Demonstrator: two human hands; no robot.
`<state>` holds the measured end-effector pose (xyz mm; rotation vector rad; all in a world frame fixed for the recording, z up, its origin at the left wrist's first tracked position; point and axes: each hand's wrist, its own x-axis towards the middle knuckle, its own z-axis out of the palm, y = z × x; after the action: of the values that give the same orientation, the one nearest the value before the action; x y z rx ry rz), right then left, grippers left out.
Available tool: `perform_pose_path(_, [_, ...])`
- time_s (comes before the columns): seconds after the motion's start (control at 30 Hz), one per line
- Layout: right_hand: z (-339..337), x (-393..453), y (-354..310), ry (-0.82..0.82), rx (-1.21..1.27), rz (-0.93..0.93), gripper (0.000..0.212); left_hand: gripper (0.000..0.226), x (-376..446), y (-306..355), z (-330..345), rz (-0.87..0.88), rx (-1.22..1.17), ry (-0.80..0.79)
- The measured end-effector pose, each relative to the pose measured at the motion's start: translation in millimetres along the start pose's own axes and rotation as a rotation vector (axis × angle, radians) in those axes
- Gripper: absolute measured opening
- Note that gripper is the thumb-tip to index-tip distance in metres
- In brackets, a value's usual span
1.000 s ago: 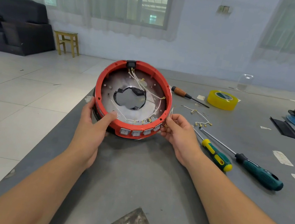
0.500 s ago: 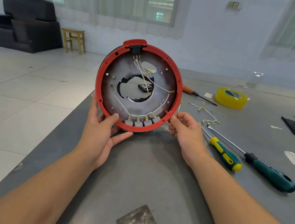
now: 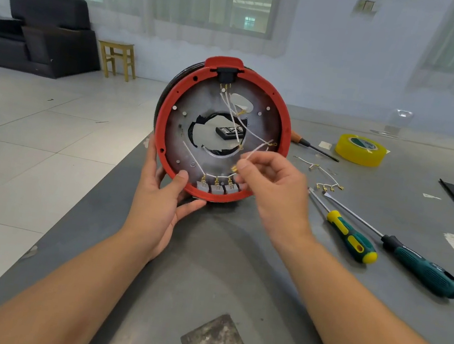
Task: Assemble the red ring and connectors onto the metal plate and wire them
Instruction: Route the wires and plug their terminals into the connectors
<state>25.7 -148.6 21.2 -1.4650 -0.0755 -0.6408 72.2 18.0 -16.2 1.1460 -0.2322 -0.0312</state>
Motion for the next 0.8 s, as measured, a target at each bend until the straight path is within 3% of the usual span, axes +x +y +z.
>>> perform_pose_path(0.17, [36,-16,0,-0.221,-0.092,-0.029,0.02,0.083,-1,0,3,0.005,0.012,-0.039])
perform_pose_path(0.5, [23,21,15,-0.104,-0.541,-0.103,0.007,0.08,-1,-1,1,-0.03,-0.019,-0.028])
perform_pose_path(0.63, [8,30,11,-0.192,-0.637,-0.077,0.019,0.079,1,-2,1,-0.038,-0.024,-0.025])
perform_pose_path(0.8, [8,32,13,-0.256,-0.719,-0.122,0.019,0.08,0,-3,0,-0.037,-0.027,-0.037])
